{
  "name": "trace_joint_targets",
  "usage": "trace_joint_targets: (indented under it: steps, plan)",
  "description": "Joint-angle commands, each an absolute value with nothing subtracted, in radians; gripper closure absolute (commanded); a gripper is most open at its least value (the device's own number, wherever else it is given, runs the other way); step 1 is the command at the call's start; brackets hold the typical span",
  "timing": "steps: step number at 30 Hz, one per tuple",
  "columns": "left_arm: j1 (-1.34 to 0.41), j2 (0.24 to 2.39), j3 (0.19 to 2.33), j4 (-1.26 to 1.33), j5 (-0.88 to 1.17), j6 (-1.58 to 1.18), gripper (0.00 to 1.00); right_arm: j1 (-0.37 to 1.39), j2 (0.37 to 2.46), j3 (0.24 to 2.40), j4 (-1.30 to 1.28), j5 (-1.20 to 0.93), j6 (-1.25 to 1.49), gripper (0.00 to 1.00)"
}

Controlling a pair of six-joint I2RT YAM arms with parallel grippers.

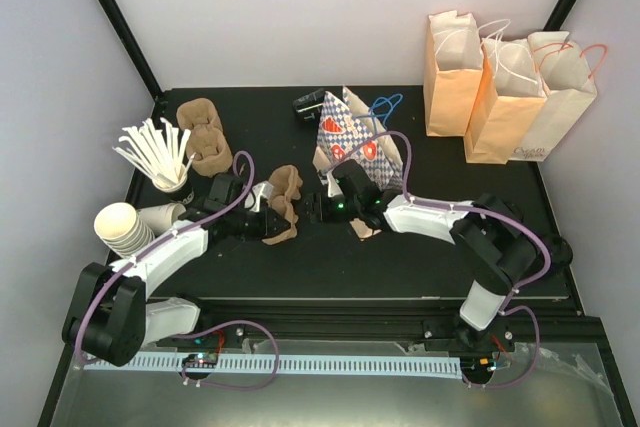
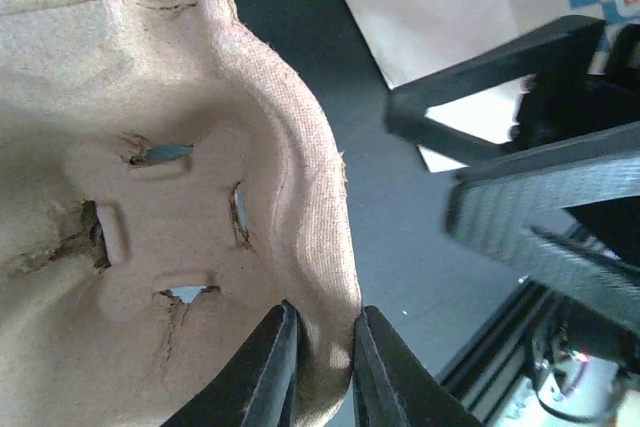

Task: Pack the takeout coffee

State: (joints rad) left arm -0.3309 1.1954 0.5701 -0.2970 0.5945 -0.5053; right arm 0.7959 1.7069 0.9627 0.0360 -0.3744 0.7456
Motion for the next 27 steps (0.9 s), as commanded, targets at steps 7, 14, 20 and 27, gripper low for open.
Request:
trace_joint_targets:
  steps: [7, 14, 20, 27]
  plan:
    - [-0.306, 1.179, 0.535, -0.167, 0.77, -0.528, 0.83, 0.798, 1.796, 1.001, 0.125, -0.506, 0.805, 0.54]
    - [-0.295, 1.195, 0.495, -0.092, 0.82, -0.55, 0.81, 0.799, 1.812, 0.971, 0.191, -0.546, 0.839, 0.6]
    - [-0.292, 1.198, 0.484, -0.072, 0.831, -0.546, 0.76, 0.8, 1.815, 0.955, 0.229, -0.567, 0.856, 0.6]
    - [-0.286, 1.195, 0.472, -0.051, 0.84, -0.546, 0.75, 0.8, 1.812, 0.94, 0.249, -0.582, 0.865, 0.6]
